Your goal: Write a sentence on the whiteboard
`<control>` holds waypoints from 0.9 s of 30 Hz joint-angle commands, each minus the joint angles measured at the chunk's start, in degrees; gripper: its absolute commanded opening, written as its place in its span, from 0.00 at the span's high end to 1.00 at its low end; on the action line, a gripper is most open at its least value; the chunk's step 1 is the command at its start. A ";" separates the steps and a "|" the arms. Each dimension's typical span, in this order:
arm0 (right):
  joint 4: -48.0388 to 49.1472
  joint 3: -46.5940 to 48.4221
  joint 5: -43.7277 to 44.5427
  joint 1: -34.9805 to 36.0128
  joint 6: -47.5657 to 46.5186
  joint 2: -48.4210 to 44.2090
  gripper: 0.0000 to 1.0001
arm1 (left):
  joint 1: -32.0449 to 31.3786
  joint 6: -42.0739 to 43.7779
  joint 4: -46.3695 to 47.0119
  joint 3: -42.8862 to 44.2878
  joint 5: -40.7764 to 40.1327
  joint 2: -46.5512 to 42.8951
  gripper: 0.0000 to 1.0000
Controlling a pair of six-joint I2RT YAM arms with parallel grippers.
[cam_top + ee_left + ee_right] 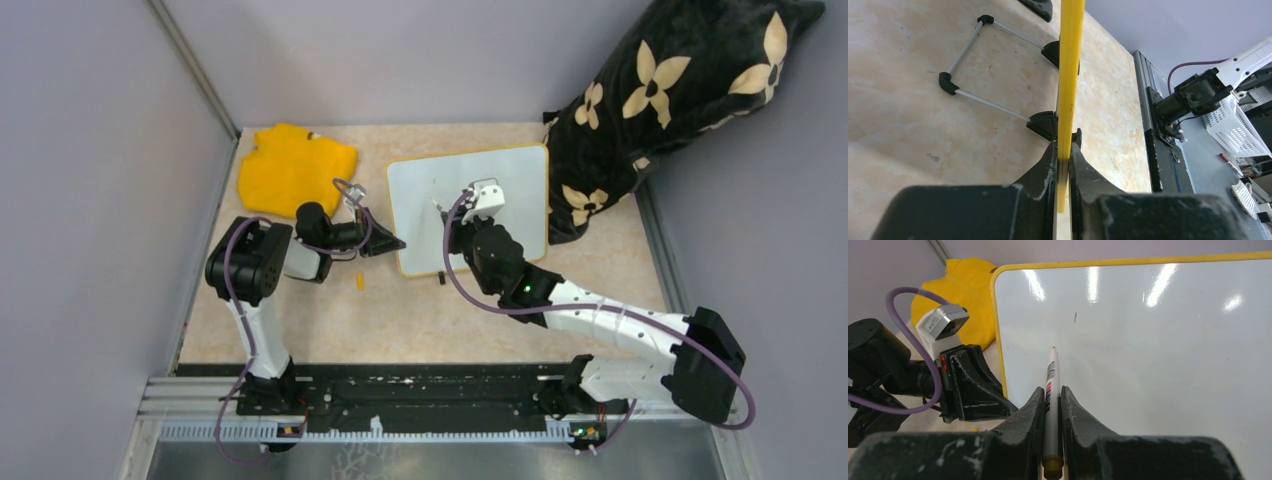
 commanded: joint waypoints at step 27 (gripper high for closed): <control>5.61 8.38 1.11 -3.02 0.76 8.91 1.00 | -0.72 1.06 -4.39 0.53 1.28 -1.28 1.00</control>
